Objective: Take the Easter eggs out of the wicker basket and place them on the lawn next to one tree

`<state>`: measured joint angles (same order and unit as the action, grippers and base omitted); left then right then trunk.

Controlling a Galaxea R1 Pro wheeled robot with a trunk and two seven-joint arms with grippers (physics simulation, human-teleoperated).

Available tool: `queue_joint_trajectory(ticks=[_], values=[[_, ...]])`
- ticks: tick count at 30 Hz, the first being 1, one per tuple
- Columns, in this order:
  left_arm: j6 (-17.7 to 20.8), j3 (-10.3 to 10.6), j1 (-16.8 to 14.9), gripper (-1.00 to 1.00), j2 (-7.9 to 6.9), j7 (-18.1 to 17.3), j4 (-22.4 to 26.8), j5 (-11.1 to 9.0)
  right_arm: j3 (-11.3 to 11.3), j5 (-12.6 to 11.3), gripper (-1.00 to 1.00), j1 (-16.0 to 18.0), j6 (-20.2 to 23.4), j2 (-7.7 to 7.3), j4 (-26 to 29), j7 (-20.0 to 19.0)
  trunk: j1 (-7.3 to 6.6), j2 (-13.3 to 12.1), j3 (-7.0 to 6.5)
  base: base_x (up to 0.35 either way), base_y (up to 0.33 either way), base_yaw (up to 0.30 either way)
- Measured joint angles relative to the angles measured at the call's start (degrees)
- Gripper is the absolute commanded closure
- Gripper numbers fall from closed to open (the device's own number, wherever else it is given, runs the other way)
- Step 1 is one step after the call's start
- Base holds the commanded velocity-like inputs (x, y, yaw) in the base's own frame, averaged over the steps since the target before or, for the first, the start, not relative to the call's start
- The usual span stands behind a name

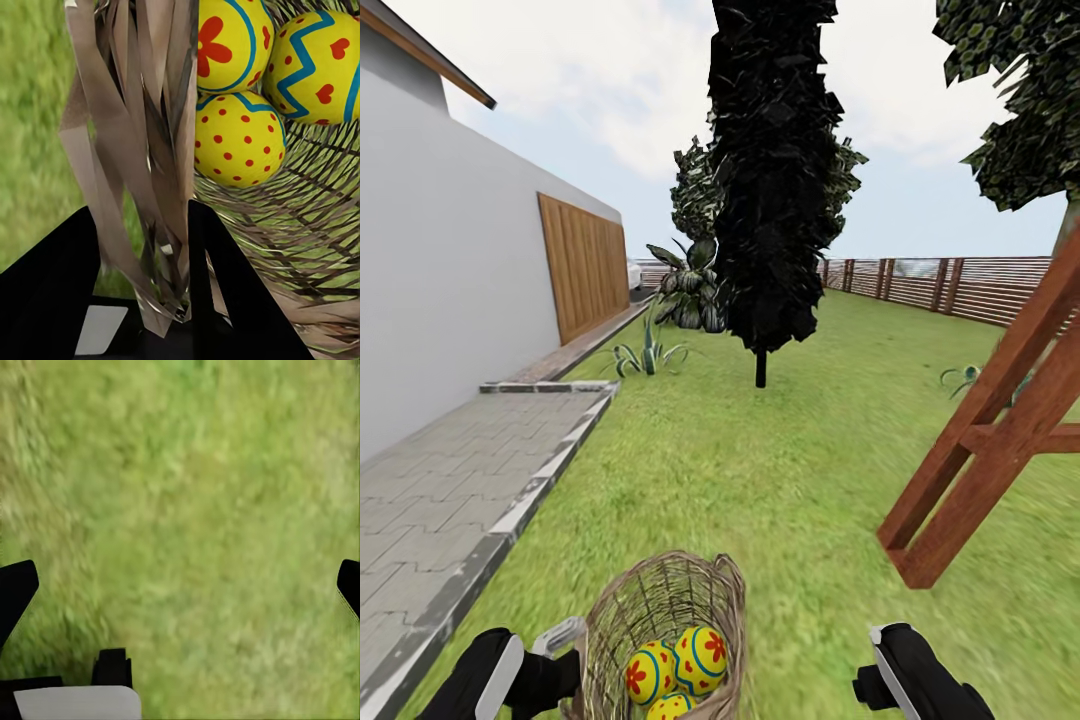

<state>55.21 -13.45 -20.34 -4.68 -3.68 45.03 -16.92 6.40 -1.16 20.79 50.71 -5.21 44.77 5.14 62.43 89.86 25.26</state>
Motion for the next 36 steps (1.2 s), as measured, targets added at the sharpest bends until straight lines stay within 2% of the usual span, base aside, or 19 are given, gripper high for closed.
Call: queue_joint_trajectory(ticks=[36], values=[[0.00,0.00,0.00,1.00,0.00,0.00,0.00,0.00,-0.01,0.24,-1.00,0.00,0.08,0.00,0.00,0.02,0.00,0.00,0.00,0.344,0.000,0.000]])
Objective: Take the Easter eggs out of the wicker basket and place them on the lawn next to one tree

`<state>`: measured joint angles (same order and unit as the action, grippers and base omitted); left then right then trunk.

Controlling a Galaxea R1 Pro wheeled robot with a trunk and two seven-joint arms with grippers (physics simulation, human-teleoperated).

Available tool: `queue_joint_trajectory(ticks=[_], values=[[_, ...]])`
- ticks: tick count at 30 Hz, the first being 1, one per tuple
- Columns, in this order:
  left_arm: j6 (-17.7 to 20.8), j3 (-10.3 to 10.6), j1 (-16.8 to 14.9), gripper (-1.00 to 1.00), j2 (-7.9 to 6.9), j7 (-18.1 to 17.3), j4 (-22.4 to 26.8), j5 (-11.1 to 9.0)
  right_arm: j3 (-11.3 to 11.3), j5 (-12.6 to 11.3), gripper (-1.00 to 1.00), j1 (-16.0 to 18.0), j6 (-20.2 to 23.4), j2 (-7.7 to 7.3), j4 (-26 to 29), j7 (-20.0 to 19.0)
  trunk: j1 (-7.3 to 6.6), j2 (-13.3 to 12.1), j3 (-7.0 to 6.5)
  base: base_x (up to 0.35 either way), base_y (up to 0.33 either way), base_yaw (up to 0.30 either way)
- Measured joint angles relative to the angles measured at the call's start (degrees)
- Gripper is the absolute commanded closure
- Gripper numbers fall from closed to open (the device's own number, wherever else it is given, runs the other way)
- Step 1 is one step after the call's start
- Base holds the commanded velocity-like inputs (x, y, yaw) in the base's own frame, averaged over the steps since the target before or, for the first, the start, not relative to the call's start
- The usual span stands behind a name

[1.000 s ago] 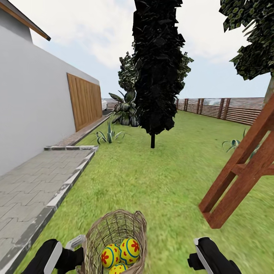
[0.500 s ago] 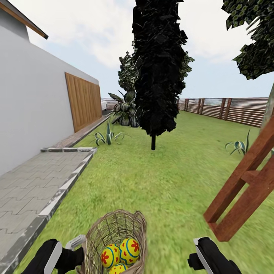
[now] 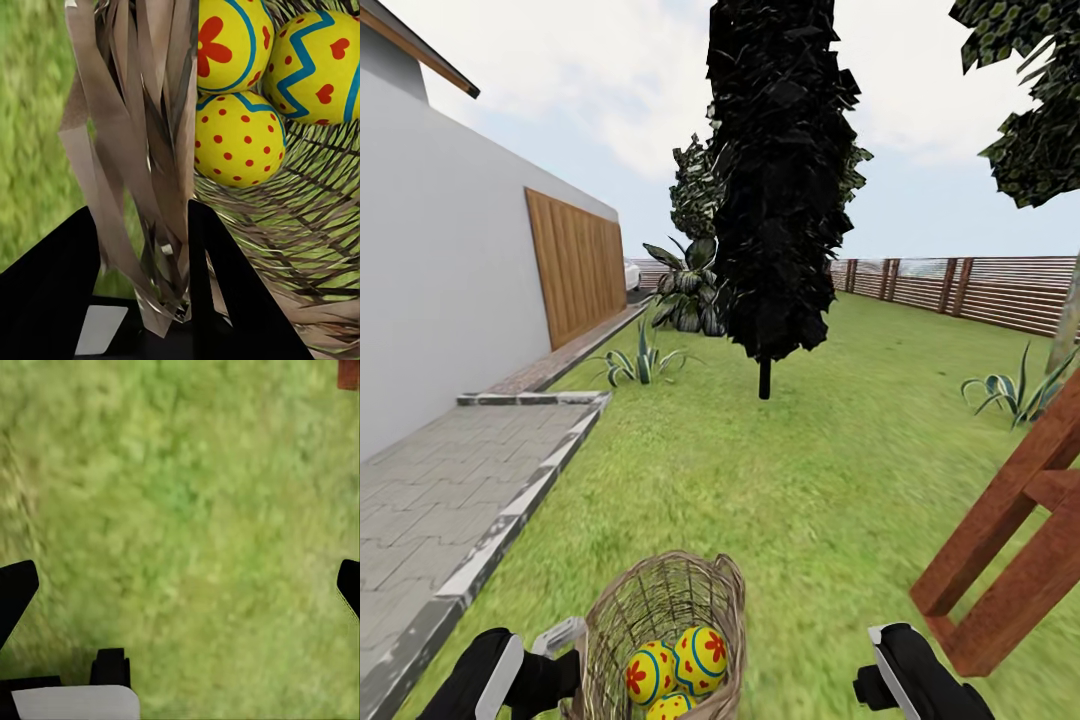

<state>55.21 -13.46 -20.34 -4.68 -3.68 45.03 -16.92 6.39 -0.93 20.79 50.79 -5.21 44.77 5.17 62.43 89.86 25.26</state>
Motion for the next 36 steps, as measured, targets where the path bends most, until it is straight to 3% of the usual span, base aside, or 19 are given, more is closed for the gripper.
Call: queue_joint_trajectory(ticks=[36], values=[[-0.02,-0.02,0.00,1.00,0.32,0.00,0.00,-0.16,0.05,0.10,-1.00,0.00,-0.09,0.00,0.00,0.01,0.00,0.00,0.00,0.344,0.000,0.000]])
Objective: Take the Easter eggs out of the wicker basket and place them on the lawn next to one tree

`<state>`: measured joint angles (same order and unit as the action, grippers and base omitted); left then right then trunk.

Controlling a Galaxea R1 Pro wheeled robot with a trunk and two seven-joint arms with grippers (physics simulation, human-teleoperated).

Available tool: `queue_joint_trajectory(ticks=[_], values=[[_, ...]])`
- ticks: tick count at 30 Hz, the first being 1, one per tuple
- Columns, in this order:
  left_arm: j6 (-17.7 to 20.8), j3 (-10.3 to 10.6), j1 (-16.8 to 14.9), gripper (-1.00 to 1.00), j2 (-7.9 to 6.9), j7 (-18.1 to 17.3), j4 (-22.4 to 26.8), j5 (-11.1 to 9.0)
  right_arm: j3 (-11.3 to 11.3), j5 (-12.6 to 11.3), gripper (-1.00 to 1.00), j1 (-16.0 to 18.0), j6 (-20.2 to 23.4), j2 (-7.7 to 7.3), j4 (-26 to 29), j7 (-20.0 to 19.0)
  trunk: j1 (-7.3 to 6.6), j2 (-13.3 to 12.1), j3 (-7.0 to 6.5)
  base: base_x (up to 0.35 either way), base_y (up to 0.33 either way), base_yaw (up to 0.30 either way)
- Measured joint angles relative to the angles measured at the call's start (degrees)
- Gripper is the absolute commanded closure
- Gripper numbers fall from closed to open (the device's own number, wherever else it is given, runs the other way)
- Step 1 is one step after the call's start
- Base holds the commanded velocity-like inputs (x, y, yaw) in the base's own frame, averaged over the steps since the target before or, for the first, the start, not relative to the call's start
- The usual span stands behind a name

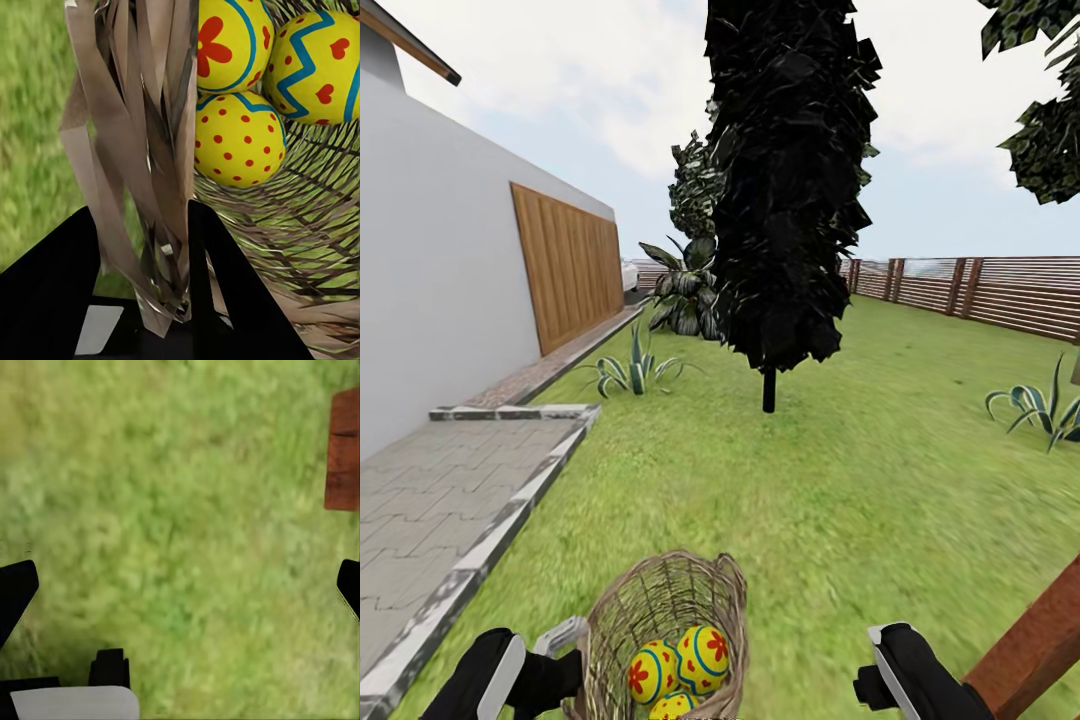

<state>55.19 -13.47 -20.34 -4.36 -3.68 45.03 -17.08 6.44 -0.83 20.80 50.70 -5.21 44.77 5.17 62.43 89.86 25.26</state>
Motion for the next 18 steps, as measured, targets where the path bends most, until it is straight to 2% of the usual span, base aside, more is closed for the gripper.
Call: queue_joint_trajectory(ticks=[18], values=[[-0.01,-0.07,0.00,1.00,0.11,0.07,-0.04,0.17,-0.04,0.06,-1.00,0.00,0.00,-0.08,0.00,0.01,0.00,0.00,0.00,0.344,0.000,0.000]])
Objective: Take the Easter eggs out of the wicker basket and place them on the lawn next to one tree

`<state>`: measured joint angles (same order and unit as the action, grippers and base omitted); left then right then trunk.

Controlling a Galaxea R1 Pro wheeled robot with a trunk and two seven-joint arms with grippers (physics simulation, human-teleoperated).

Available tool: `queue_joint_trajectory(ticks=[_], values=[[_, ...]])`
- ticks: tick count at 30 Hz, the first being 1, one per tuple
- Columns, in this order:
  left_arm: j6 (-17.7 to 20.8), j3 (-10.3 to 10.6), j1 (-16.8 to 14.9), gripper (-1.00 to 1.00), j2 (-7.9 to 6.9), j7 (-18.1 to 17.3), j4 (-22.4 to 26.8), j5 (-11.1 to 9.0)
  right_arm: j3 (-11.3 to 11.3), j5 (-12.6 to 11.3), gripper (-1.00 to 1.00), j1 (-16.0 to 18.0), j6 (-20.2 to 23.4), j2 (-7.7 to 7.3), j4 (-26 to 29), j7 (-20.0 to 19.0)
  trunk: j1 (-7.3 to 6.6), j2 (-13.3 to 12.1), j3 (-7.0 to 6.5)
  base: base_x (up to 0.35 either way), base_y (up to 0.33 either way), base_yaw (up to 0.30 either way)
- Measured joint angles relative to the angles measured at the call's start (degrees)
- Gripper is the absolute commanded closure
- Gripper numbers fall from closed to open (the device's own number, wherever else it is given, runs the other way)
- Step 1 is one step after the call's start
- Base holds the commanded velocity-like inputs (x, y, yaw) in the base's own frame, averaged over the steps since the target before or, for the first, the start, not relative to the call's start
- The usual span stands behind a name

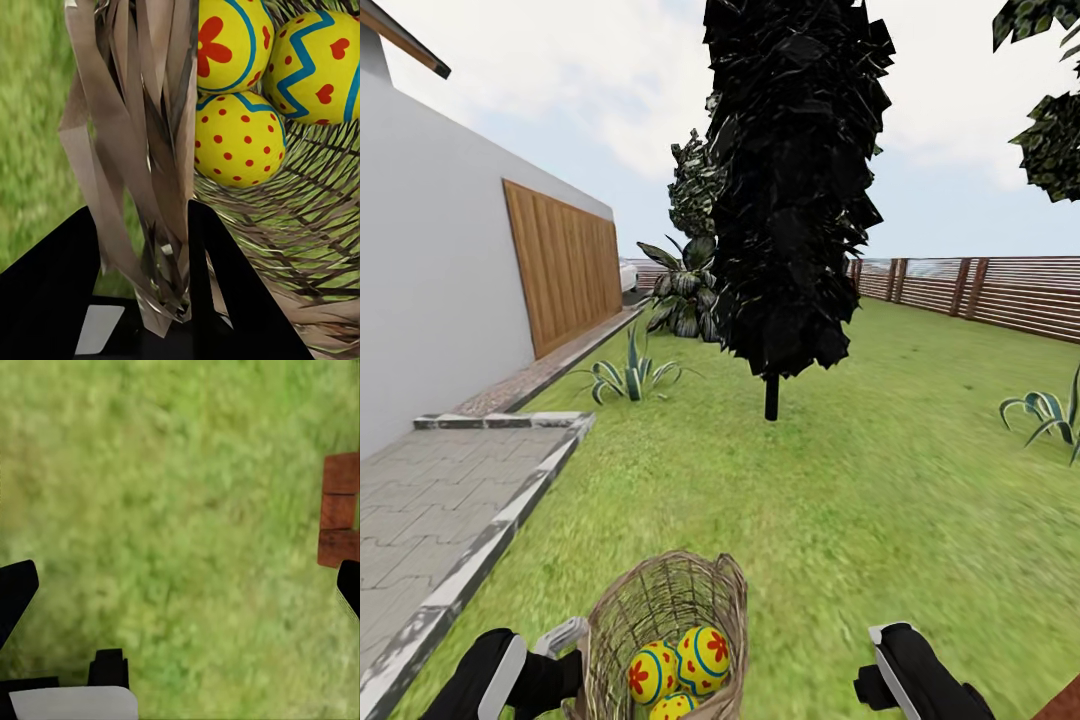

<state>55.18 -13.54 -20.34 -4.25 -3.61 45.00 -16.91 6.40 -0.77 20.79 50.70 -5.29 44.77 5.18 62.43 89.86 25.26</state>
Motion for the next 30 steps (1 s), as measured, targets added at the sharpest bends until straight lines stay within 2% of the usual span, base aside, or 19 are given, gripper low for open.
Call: queue_joint_trajectory(ticks=[30], values=[[0.00,0.03,0.00,1.00,0.35,0.02,-0.03,-0.04,0.00,0.02,-1.00,0.00,0.00,0.08,0.00,0.00,0.00,0.00,0.00,0.344,0.000,0.000]])
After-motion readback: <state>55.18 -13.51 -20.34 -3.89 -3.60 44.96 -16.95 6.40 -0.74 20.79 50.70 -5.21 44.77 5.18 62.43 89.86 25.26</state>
